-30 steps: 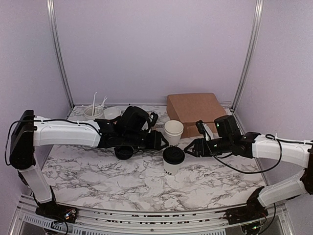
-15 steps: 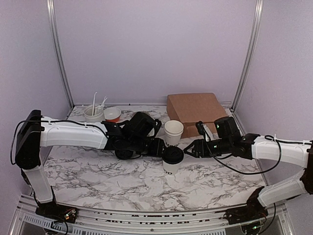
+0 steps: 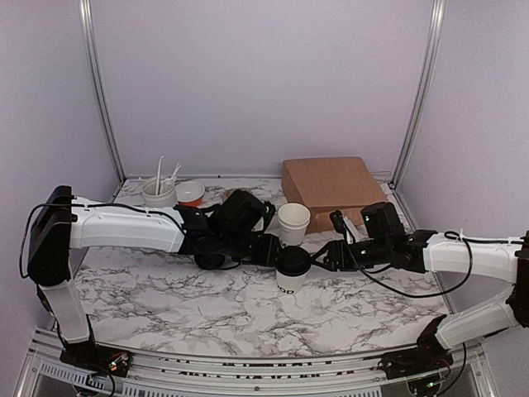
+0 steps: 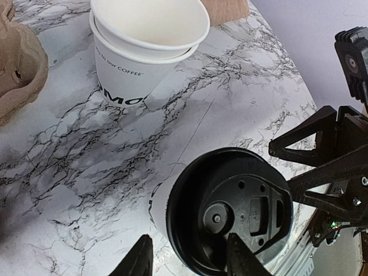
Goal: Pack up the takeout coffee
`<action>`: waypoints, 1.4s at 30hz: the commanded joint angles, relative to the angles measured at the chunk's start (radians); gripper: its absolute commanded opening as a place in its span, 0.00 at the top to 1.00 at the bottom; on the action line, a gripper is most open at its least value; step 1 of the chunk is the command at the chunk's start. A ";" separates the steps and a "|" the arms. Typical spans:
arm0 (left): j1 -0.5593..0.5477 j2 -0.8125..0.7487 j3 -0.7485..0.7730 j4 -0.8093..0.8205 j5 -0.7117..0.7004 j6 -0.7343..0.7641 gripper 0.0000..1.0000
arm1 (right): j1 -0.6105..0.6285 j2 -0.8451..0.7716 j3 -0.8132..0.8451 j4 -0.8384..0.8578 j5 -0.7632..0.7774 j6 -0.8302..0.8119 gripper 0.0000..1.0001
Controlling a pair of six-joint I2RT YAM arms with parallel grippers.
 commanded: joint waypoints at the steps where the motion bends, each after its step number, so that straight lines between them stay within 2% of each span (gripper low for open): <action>1: -0.008 0.027 0.022 -0.041 -0.003 0.017 0.55 | -0.007 0.005 -0.004 0.047 -0.020 0.018 0.44; 18: -0.010 0.050 0.021 -0.040 -0.004 0.014 0.56 | -0.007 0.022 -0.041 0.058 -0.034 0.030 0.44; 42: -0.008 0.068 -0.001 -0.042 -0.029 0.009 0.56 | 0.012 0.042 -0.137 0.016 0.075 0.035 0.47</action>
